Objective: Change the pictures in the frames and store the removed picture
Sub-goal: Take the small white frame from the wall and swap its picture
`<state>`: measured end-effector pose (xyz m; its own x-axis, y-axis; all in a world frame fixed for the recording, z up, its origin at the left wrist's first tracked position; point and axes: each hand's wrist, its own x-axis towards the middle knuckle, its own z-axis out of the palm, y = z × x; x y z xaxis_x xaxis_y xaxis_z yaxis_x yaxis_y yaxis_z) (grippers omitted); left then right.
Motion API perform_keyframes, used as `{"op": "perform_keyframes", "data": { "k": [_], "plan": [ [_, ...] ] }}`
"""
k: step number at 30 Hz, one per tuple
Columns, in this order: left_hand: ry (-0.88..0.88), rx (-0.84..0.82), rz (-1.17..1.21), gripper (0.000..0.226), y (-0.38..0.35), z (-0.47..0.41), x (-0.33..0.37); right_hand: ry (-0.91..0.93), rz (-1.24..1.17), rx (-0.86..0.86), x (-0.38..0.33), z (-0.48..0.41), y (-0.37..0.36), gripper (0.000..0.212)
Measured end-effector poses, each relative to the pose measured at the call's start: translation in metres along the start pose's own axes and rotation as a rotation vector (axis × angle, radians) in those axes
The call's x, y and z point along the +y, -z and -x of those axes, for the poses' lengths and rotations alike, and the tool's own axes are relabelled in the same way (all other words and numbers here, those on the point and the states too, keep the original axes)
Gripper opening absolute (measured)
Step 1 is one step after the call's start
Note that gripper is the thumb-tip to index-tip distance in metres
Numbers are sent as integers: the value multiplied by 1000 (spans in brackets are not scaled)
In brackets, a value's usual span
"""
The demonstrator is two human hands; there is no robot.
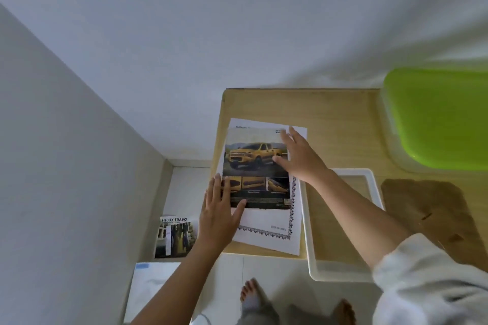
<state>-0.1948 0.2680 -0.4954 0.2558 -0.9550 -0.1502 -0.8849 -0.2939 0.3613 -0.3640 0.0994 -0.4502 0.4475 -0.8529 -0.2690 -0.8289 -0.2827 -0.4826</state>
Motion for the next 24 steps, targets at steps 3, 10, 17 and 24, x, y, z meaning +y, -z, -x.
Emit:
{"op": "perform_keyframes", "data": {
  "k": [3, 10, 17, 24],
  "plan": [
    [-14, 4, -8, 83, -12, -9, 0, 18, 49, -73, 6, -24, -5, 86],
    [8, 72, -43, 76, -30, -12, -5, 60, 130, -29, 2, -36, -29, 95],
    [13, 90, -32, 75, -31, -13, -6, 67, 18, 59, -2, -36, -38, 90],
    [22, 76, -34, 75, -30, -15, -7, -29, -354, 196, -18, -29, -37, 79]
  ]
}}
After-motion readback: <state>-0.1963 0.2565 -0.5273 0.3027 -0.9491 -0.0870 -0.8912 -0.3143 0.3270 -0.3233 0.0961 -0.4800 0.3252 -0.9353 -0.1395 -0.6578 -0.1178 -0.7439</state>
